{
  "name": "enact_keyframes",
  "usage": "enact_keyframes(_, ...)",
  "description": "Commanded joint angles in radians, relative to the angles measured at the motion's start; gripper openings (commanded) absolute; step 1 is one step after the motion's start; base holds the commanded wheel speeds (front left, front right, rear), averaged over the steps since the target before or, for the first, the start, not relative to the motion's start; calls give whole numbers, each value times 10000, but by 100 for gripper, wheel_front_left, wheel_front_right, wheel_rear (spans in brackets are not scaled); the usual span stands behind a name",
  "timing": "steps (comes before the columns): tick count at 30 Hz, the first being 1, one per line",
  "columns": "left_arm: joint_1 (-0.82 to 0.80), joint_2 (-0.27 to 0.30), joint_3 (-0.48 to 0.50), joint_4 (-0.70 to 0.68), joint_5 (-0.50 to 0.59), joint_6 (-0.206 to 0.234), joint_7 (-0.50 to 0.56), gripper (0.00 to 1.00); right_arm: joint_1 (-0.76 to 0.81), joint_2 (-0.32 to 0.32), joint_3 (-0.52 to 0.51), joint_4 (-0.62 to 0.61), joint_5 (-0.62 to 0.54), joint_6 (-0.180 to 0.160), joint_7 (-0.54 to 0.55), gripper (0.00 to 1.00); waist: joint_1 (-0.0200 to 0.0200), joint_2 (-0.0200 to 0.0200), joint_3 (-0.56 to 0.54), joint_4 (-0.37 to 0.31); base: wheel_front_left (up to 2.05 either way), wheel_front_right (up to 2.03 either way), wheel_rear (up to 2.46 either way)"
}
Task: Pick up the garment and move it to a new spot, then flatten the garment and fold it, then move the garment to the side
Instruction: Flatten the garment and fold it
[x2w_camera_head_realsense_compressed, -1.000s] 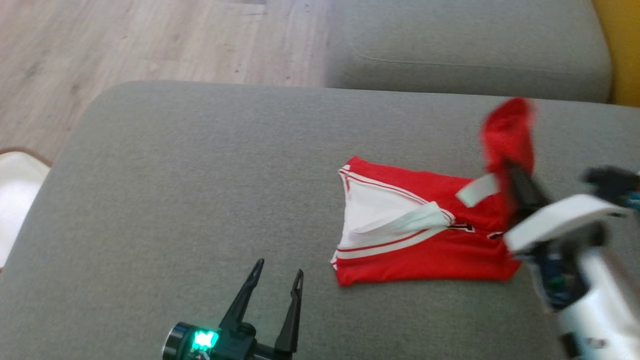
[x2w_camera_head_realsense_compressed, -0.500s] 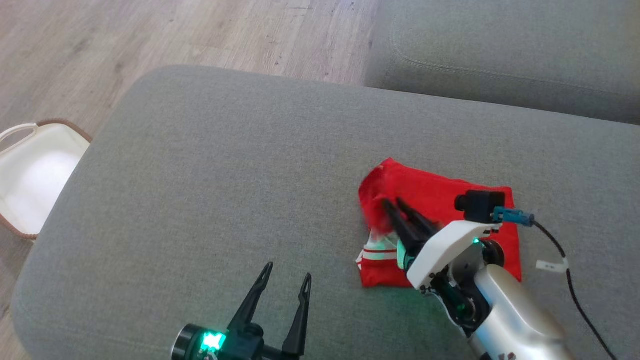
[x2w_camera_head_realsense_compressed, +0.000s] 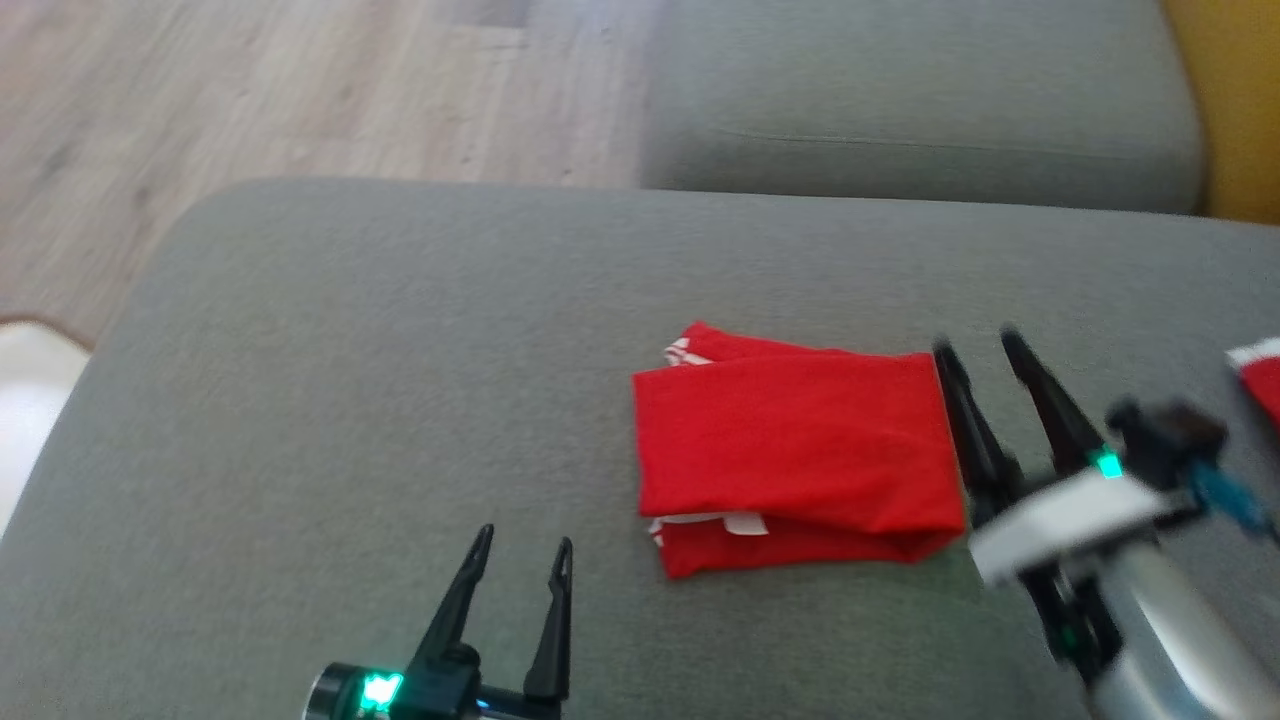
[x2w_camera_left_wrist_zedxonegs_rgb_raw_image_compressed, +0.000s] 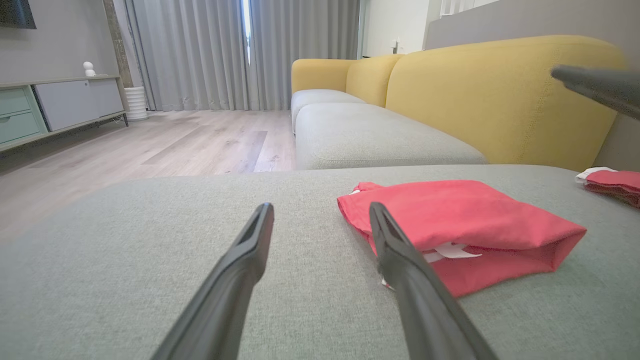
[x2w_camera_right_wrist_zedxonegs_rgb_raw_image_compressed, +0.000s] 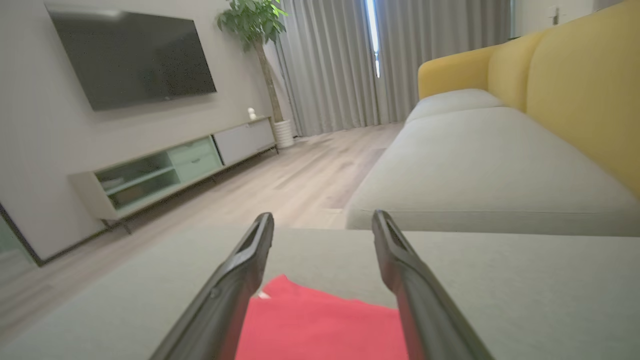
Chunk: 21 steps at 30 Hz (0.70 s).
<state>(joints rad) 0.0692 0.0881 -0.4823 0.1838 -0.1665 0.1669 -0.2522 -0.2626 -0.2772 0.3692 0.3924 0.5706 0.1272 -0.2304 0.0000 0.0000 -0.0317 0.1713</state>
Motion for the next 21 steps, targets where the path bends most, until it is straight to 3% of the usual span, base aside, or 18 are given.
enact_keyframes(1, -237, -116, 455, -393, -74, 39, -95, 100, 462, -226, -64, -452, -428, 35, -208, 100, 0, 0, -192, -468, 0, 0, 0)
enact_keyframes(4, -172, -134, 671, -446, -71, 55, -95, 100, 1335, -386, -774, -882, -1215, 35, -300, 100, 0, 0, -331, -836, 0, 0, 0)
enact_keyframes(10, 148, -199, 1075, -585, -135, 135, -95, 100, 3205, 221, -2140, -2264, -2579, 35, -310, 100, 0, 0, -531, -1348, 0, 0, 0)
enact_keyframes(21, 717, -307, 1640, -668, -242, 139, -95, 100, 4282, 810, -2536, -2757, -3324, 35, -312, 100, 0, 0, -701, -1467, 0, 0, 0)
